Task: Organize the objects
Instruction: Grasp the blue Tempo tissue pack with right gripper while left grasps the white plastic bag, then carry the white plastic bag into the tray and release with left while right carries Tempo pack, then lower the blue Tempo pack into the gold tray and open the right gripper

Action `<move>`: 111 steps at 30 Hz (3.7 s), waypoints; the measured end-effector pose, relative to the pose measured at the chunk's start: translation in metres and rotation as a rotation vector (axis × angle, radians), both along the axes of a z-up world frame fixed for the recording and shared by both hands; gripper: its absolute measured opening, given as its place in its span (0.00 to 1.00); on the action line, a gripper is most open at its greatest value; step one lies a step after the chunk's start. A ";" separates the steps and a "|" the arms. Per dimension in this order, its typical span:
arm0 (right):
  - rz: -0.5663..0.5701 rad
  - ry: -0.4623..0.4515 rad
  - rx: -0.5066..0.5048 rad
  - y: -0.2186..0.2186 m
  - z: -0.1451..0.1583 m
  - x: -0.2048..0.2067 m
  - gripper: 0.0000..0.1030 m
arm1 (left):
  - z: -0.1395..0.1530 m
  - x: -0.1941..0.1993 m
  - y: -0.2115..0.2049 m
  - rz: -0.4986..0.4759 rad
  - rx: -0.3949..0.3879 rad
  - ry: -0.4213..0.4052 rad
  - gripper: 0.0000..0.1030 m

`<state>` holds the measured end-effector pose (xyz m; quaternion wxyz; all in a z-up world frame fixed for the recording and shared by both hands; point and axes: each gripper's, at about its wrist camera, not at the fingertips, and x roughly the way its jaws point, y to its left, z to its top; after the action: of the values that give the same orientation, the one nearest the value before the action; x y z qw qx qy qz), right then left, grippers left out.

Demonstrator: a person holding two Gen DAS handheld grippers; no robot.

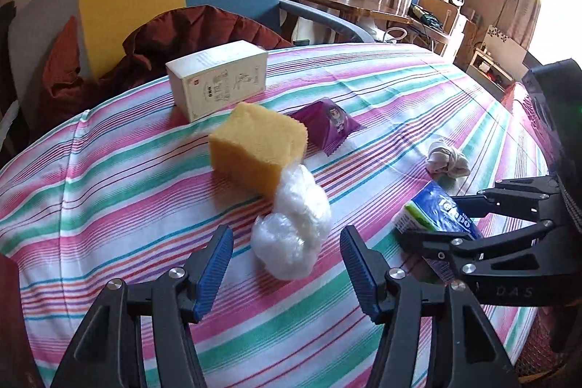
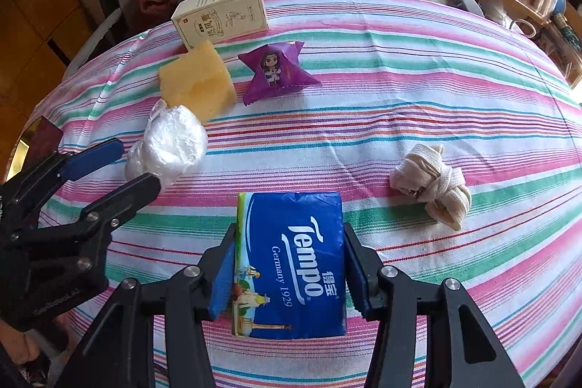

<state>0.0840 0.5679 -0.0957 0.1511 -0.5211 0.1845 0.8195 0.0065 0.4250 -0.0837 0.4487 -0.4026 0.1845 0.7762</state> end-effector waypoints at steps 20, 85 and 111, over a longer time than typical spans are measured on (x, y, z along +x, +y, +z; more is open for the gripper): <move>0.002 0.022 0.027 0.000 0.000 0.002 0.53 | -0.010 0.003 -0.028 0.003 0.063 0.042 0.37; 0.304 0.234 0.023 -0.104 0.008 -0.009 0.51 | 0.023 -0.101 -0.360 0.781 0.228 -0.133 0.37; 0.339 0.223 0.035 -0.129 0.016 -0.010 0.51 | 0.033 -0.043 -0.395 0.828 0.318 0.020 0.62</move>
<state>0.0740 0.4390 -0.0794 -0.0014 -0.4481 0.0955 0.8888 -0.0360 0.0304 -0.0503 0.1546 -0.3612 -0.1095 0.9130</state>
